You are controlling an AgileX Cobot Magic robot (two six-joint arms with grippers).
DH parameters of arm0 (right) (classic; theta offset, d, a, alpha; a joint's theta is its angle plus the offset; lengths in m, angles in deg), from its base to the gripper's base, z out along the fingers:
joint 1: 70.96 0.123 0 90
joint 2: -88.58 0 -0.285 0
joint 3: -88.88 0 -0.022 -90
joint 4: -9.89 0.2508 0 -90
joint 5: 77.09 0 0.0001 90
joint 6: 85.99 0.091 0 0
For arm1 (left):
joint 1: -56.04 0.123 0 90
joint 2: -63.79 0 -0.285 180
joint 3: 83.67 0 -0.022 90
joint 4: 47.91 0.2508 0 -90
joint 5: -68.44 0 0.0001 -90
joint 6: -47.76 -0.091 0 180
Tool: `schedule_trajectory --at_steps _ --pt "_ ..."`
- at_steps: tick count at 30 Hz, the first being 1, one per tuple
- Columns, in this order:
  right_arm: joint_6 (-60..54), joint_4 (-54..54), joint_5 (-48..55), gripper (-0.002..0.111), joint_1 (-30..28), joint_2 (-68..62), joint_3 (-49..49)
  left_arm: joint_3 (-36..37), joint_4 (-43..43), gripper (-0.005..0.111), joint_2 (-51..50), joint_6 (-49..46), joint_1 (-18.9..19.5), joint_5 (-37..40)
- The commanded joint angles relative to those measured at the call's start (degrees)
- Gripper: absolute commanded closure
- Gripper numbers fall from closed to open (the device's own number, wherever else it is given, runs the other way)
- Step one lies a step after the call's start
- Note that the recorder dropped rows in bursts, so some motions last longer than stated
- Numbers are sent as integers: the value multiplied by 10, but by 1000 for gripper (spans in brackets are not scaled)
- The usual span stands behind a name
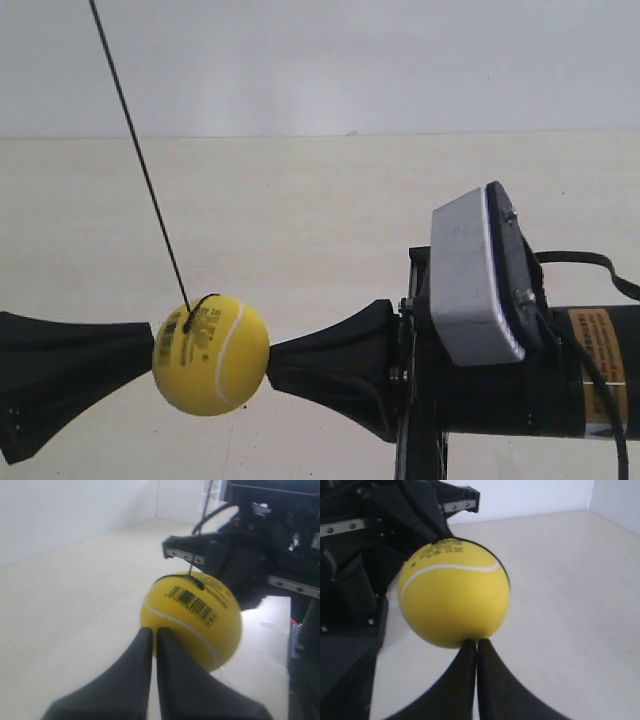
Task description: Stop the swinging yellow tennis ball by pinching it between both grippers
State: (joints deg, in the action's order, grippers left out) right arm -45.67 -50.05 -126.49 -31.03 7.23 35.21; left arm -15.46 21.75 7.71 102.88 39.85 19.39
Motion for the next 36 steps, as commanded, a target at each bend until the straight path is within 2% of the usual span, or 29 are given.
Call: schedule_trajectory --at_steps 1,18,36 --pt "22 12 -159 108 5 3 6 2 5 102 -6 5 -4 -11" --pt "91 9 -157 108 5 3 6 2 -5 102 -6 5 -4 -9" --pt "78 1 -155 108 5 3 6 2 -3 102 -6 -5 -4 -11"
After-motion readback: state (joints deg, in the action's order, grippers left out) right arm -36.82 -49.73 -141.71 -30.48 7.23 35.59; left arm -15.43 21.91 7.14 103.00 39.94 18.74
